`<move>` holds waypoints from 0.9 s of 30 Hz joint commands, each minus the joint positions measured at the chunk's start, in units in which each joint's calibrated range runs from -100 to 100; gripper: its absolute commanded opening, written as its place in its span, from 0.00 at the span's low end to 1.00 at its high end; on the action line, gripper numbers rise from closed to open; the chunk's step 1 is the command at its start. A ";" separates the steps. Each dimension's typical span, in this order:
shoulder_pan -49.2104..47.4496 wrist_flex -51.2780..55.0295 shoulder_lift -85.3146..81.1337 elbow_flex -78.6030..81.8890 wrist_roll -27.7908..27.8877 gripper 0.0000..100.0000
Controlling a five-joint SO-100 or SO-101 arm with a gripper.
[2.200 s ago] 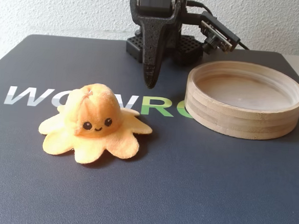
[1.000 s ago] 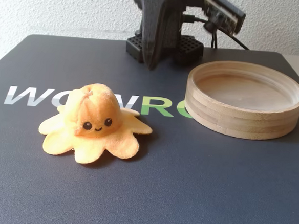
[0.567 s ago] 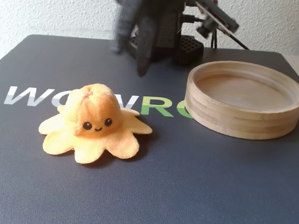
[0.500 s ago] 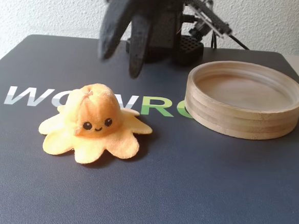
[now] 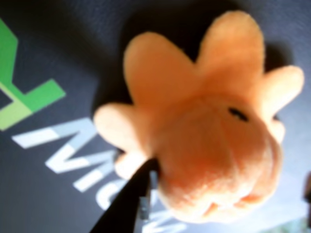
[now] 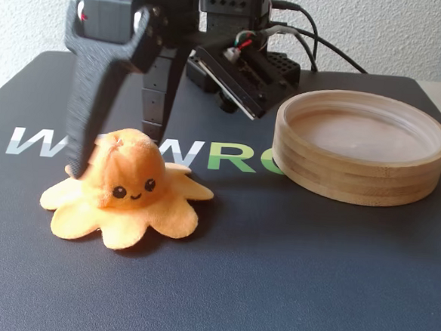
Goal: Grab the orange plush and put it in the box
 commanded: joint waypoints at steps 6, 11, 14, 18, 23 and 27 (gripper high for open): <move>-2.53 -2.83 -0.17 -0.79 -2.42 0.01; -6.49 0.12 -3.21 -3.32 -2.48 0.01; -11.13 5.78 -7.84 -5.68 -5.83 0.01; -16.95 11.61 -12.14 -6.50 -9.87 0.01; -28.53 17.35 -18.47 -3.96 -19.10 0.01; -34.21 16.83 -21.59 -0.06 -23.14 0.01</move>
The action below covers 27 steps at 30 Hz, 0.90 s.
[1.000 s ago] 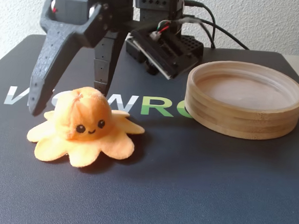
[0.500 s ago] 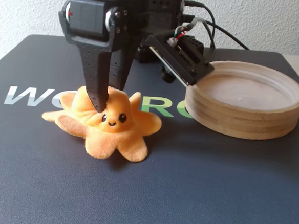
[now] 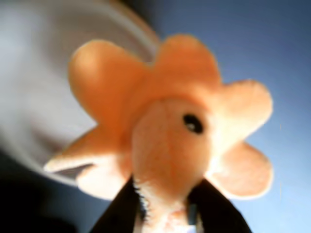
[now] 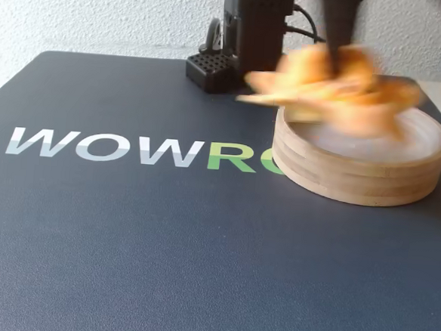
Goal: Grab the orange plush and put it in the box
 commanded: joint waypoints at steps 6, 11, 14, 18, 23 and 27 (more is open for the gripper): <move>-10.79 -2.37 -8.45 8.17 -8.15 0.01; -12.14 -2.20 -11.65 9.26 -7.83 0.02; -13.18 -1.76 -12.33 9.26 -7.83 0.10; -14.00 -1.59 -12.41 9.53 -7.83 0.28; -13.56 -1.50 -12.50 10.53 -7.83 0.40; -12.06 2.24 -12.83 8.62 -7.52 0.45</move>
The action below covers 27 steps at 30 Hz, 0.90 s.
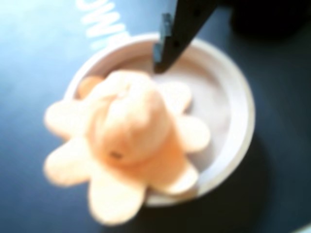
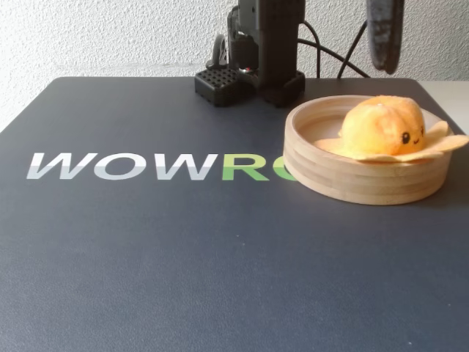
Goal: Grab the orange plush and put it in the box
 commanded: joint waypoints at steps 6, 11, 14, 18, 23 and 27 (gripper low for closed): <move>11.88 2.32 -10.04 -2.88 12.58 0.45; 23.61 1.19 -17.38 -0.79 22.54 0.45; 27.64 -2.20 -19.57 2.92 25.95 0.44; 30.56 -4.55 -24.12 7.82 26.84 0.23; 31.16 -9.08 -28.42 12.90 28.05 0.02; 31.16 -8.82 -31.80 16.07 28.00 0.04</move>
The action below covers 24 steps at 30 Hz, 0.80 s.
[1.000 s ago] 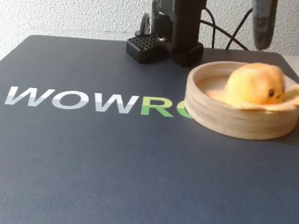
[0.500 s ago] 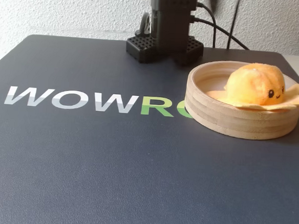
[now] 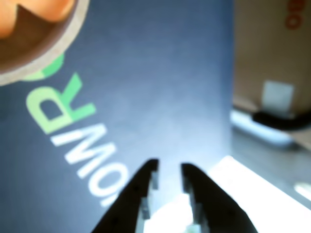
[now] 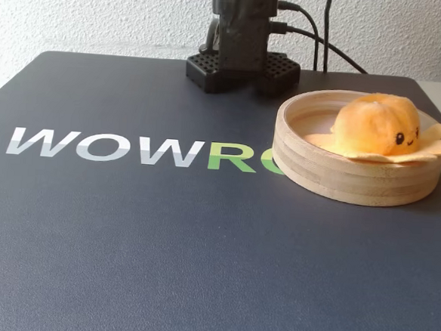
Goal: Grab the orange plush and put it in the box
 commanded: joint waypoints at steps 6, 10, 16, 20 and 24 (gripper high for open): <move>-0.16 -0.56 -13.58 11.40 0.57 0.04; -0.84 3.44 -23.28 16.57 3.56 0.04; -3.30 7.35 -38.96 24.09 3.93 0.04; -5.54 9.53 -36.86 25.09 3.62 0.04; -5.09 9.88 -36.94 25.73 3.83 0.04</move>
